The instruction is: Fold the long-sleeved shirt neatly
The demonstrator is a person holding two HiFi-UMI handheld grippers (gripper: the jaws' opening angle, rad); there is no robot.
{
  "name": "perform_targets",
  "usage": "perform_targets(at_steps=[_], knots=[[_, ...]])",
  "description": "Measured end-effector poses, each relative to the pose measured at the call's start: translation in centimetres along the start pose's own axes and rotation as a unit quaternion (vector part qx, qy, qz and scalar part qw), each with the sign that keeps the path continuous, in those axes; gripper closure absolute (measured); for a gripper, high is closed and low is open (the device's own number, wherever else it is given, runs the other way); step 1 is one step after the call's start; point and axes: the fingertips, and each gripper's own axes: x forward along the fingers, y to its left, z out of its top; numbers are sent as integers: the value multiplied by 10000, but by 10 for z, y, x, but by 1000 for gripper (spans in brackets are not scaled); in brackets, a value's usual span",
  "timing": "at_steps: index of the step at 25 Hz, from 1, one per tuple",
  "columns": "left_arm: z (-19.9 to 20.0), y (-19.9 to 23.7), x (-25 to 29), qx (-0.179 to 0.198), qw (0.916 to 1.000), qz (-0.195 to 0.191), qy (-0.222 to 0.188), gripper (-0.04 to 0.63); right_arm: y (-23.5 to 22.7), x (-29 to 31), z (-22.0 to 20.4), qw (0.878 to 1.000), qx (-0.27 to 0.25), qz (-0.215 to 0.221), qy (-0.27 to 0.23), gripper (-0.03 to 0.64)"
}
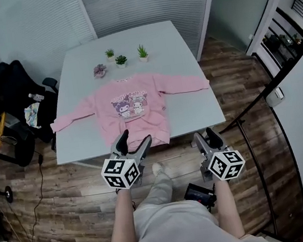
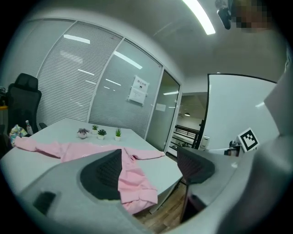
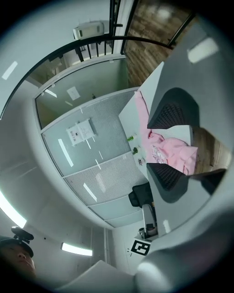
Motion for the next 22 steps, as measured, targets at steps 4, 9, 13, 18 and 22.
perform_targets(at_steps=[4, 9, 13, 18, 22], knots=[[18, 24, 68, 50, 9995, -203, 247, 216, -30, 51, 22, 9995, 215, -209, 44, 383], [34, 52, 141, 97, 9977, -438, 512, 218, -61, 107, 43, 9984, 315, -433, 159, 383], [28, 71, 185, 26, 9947, -588, 842, 215, -85, 139, 53, 9966, 464, -653, 199, 383], [21, 81, 225, 3, 9909, -721, 1139, 219, -110, 159, 61, 9940, 599, -892, 190, 383], [14, 80, 243, 18, 9883, -746, 1334, 222, -132, 162, 59, 9908, 805, -1064, 241, 385]])
